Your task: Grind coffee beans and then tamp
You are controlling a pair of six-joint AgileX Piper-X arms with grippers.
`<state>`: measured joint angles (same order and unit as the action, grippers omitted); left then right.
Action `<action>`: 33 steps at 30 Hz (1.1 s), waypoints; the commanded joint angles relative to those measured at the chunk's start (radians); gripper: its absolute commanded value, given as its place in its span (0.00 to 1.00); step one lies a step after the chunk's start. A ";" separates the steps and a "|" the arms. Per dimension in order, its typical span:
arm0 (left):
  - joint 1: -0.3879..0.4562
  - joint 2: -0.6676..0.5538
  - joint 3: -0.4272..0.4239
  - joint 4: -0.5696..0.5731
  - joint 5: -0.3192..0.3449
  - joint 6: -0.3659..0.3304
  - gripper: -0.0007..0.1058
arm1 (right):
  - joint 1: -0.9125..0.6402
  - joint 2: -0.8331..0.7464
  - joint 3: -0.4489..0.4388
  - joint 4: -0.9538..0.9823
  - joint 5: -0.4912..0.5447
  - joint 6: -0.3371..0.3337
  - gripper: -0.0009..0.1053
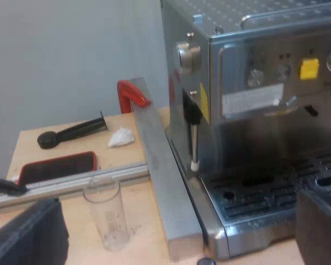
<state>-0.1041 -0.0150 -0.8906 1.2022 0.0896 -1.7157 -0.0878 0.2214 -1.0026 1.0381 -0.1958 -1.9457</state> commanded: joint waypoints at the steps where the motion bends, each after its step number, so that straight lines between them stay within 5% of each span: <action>1: 0.003 -0.079 0.000 0.032 -0.009 -0.007 0.80 | 0.001 -0.100 0.052 -0.003 -0.012 0.031 0.89; 7: 0.006 -0.138 -0.017 0.205 -0.009 -0.007 0.80 | 0.001 -0.261 0.121 -0.003 -0.012 0.045 0.89; 12: 0.006 -0.141 -0.017 0.227 -0.009 0.001 0.80 | 0.006 -0.276 0.127 0.012 -0.016 0.048 0.89; 20: 0.006 -0.139 0.046 0.067 -0.009 0.001 0.80 | 0.010 -0.276 0.185 -0.019 -0.034 0.050 0.89; 27: 0.006 -0.139 0.200 -0.118 -0.004 0.001 0.80 | 0.010 -0.276 0.275 -0.031 -0.093 0.050 0.89; 33: 0.006 -0.137 0.308 -0.154 -0.004 0.001 0.80 | 0.010 -0.274 0.371 -0.031 -0.101 0.050 0.89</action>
<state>-0.1009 -0.0128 -0.5820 1.0666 0.0870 -1.7135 -0.0792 -0.0075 -0.6284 1.0125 -0.2842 -1.8920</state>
